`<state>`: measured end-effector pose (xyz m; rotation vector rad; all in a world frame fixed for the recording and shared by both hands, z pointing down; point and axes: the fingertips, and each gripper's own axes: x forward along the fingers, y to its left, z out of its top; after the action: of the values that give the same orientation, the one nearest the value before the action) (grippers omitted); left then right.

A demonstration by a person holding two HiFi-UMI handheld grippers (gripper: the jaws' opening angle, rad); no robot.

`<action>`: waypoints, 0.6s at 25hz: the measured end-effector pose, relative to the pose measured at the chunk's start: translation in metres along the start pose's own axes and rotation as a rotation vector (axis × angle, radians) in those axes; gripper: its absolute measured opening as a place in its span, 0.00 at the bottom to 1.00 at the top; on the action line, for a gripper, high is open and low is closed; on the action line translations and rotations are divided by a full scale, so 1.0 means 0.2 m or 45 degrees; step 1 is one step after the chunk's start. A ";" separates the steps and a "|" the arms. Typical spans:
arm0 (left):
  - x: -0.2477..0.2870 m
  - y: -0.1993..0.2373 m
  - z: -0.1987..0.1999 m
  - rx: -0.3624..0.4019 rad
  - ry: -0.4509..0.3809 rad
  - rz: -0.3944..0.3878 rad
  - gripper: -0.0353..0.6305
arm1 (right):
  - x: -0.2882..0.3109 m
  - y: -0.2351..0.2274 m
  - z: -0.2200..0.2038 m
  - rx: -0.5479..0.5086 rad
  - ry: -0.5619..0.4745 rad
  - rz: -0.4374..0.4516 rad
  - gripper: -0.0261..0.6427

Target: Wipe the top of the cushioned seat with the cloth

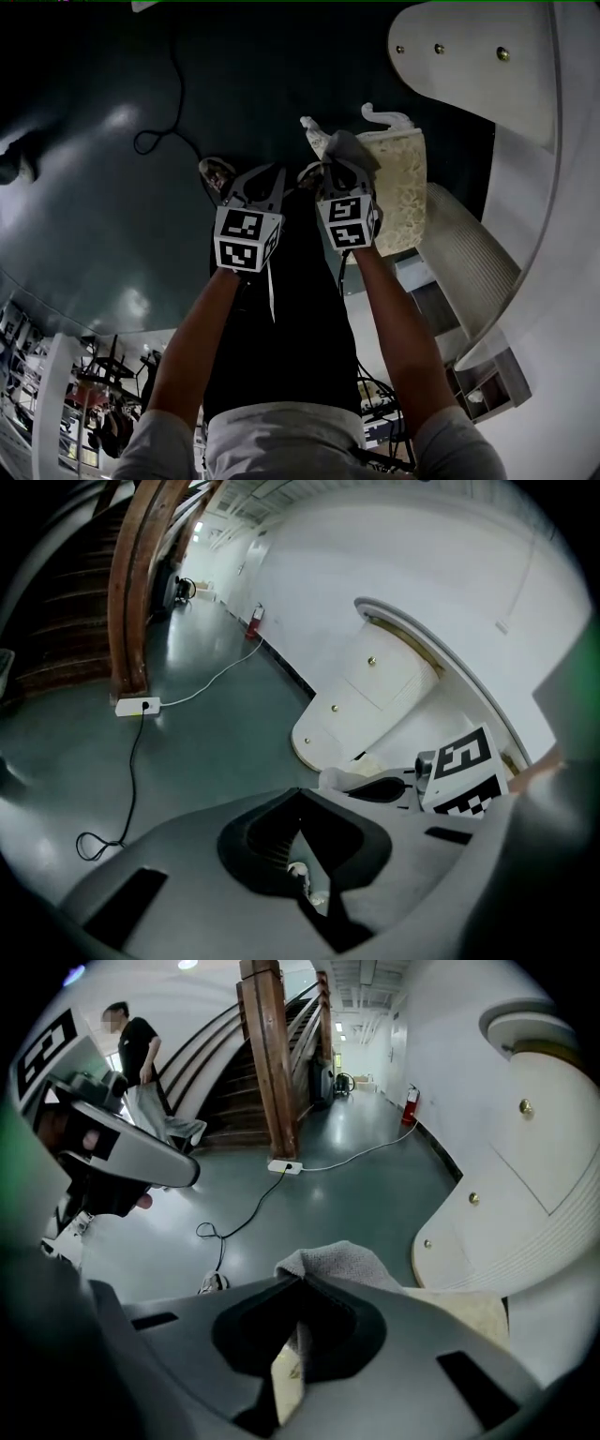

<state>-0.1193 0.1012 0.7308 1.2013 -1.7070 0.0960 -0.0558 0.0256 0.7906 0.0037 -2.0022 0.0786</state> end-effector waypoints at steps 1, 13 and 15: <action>0.00 -0.01 0.00 0.004 0.000 -0.002 0.07 | 0.00 0.02 -0.01 0.005 0.004 0.017 0.06; -0.11 -0.05 0.16 0.076 -0.015 0.027 0.07 | -0.22 0.16 0.06 0.056 -0.030 0.153 0.06; -0.17 -0.10 0.24 0.076 -0.035 0.037 0.07 | -0.34 0.16 0.13 0.048 -0.059 0.158 0.06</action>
<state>-0.1377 0.0874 0.6727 1.2272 -1.7565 0.1497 -0.0522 0.0535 0.7163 -0.0955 -2.0458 0.1971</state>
